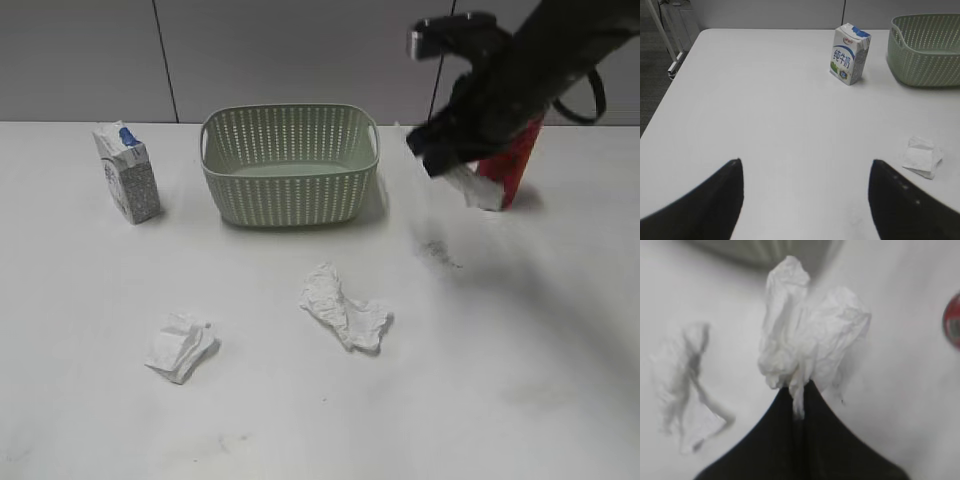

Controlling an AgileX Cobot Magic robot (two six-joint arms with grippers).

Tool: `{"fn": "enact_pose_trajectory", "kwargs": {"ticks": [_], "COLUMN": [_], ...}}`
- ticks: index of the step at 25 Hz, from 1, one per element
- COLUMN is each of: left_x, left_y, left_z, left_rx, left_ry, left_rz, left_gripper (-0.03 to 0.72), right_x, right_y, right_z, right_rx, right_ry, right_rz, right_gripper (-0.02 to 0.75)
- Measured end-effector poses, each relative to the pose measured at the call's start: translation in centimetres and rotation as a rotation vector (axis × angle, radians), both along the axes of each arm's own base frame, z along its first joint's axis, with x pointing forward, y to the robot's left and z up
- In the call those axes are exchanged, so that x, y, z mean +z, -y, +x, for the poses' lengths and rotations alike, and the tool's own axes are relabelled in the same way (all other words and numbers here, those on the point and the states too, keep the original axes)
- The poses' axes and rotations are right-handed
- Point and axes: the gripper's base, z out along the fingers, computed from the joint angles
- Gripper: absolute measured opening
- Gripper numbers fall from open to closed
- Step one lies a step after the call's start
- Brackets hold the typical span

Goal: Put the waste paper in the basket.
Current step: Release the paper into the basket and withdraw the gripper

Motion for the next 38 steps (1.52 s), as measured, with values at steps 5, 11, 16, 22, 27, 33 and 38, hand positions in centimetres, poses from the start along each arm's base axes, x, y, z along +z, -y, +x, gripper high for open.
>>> {"fn": "enact_pose_trajectory", "kwargs": {"ticks": [5, 11, 16, 22, 27, 33, 38], "left_x": [0.0, 0.0, 0.0, 0.0, 0.0, 0.0, 0.0], "left_y": [0.0, 0.0, 0.0, 0.0, 0.0, 0.0, 0.0], "left_z": [0.0, 0.0, 0.0, 0.0, 0.0, 0.0, 0.0], "left_rx": [0.000, 0.000, 0.000, 0.000, 0.000, 0.000, 0.000], "left_ry": [0.000, 0.000, 0.000, 0.000, 0.000, 0.000, 0.000], "left_rz": [0.000, 0.000, 0.000, 0.000, 0.000, 0.000, 0.000], "left_gripper": [0.588, 0.588, 0.588, 0.588, 0.587, 0.587, 0.587], "right_x": [6.8, 8.9, 4.2, -2.3, -3.6, 0.0, 6.2], "right_y": [-3.0, -7.2, -9.2, -10.0, -10.1, -9.7, -8.6], "right_z": [2.2, 4.0, 6.1, 7.6, 7.5, 6.4, 3.7], "right_rx": [0.037, 0.050, 0.030, 0.027, 0.036, 0.057, 0.108], "right_ry": [0.242, 0.517, 0.564, 0.478, 0.432, 0.421, 0.407], "right_rz": [0.138, 0.250, 0.250, 0.194, 0.175, 0.190, 0.198], "right_gripper": [-0.008, -0.006, 0.107, 0.546, 0.639, 0.607, 0.590]}}
